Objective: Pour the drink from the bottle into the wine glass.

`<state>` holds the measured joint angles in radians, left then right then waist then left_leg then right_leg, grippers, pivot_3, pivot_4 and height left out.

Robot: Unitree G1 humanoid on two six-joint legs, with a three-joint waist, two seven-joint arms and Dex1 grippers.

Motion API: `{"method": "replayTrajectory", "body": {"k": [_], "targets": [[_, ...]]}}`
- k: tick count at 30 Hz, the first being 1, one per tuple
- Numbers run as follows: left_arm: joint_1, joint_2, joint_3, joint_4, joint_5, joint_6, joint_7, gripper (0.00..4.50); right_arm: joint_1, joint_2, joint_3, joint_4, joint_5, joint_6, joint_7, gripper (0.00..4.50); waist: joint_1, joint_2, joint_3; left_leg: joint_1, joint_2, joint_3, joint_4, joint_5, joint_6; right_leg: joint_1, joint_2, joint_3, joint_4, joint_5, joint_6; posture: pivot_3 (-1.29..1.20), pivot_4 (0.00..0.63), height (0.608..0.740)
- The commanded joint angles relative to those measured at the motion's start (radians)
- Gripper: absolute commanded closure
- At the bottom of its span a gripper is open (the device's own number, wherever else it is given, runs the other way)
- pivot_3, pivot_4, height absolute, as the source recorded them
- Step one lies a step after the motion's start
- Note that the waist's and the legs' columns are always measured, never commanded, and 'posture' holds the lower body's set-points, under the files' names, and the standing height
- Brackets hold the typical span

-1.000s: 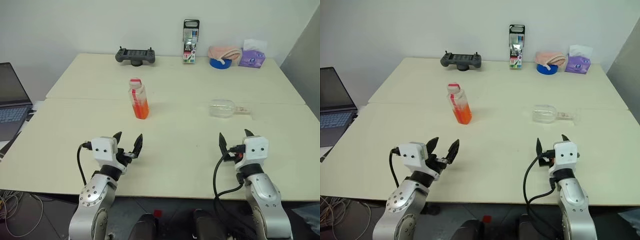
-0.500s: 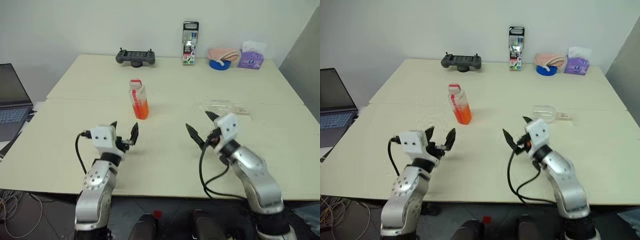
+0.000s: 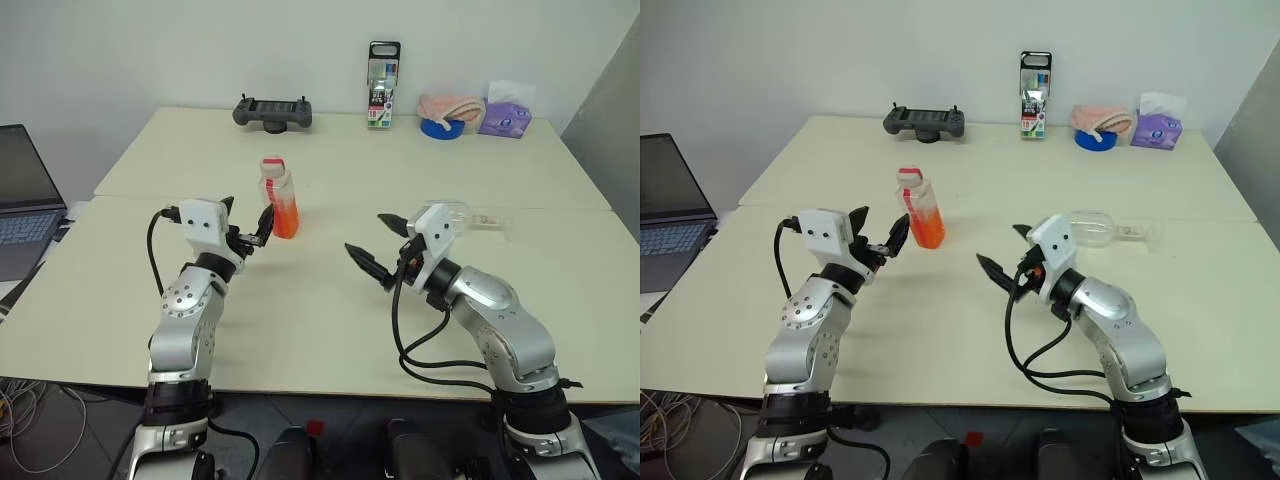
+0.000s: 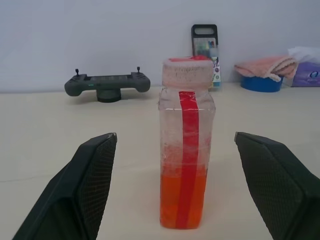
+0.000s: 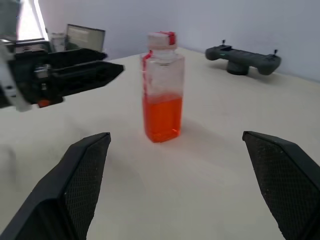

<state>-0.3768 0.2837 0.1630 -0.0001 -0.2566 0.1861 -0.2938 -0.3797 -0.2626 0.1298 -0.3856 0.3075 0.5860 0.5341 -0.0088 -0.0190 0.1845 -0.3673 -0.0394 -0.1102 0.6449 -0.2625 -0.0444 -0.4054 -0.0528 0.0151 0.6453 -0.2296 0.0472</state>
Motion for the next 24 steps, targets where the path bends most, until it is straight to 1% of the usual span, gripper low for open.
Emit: {"method": "replayTrajectory", "body": {"k": [1,5,9,12,16,24], "targets": [[-0.078,0.023,-0.009,0.107,0.018,-0.06,-0.046,0.47,-0.076,-0.02,0.023,-0.048,0.066,0.062,0.06,0.0,0.0,0.0,0.0,0.0,0.0,0.0,0.0,0.0,0.0,0.0,0.0,0.0,0.0,0.0,0.0,0.0,0.15,0.74],[-0.135,0.023,-0.015,0.182,0.043,-0.103,-0.049,0.47,-0.109,-0.024,0.023,-0.05,0.084,0.087,0.064,0.0,0.0,0.0,0.0,0.0,0.0,0.0,0.0,0.0,0.0,0.0,0.0,0.0,0.0,0.0,0.0,0.0,0.15,0.74],[-0.19,0.014,-0.031,0.251,0.063,-0.14,-0.058,0.47,-0.109,-0.042,0.032,-0.042,0.088,0.089,0.079,0.0,0.0,0.0,0.0,-0.001,-0.001,-0.001,0.0,0.0,0.0,-0.001,-0.001,0.0,-0.001,0.0,0.0,0.0,0.15,0.74],[-0.209,0.004,-0.032,0.264,0.045,-0.119,-0.068,0.47,-0.105,-0.05,0.032,-0.048,0.091,0.094,0.081,0.0,0.0,0.0,0.0,-0.002,-0.001,-0.001,-0.001,0.0,0.0,-0.001,-0.001,0.0,-0.001,0.0,0.0,0.0,0.15,0.74],[-0.255,0.0,-0.036,0.3,0.061,-0.108,-0.054,0.47,-0.106,-0.054,0.028,-0.048,0.088,0.094,0.08,0.0,0.0,-0.001,0.0,-0.002,-0.001,-0.001,0.0,0.0,0.0,-0.001,-0.001,0.0,-0.001,0.0,0.0,0.0,0.15,0.74],[-0.32,0.013,-0.048,0.414,0.123,-0.177,-0.029,0.47,-0.114,-0.067,0.038,-0.054,0.078,0.095,0.074,0.0,-0.001,-0.001,0.0,-0.002,-0.001,-0.001,0.0,0.0,0.0,-0.001,-0.001,0.0,-0.001,0.0,0.001,0.0,0.15,0.74]]}}
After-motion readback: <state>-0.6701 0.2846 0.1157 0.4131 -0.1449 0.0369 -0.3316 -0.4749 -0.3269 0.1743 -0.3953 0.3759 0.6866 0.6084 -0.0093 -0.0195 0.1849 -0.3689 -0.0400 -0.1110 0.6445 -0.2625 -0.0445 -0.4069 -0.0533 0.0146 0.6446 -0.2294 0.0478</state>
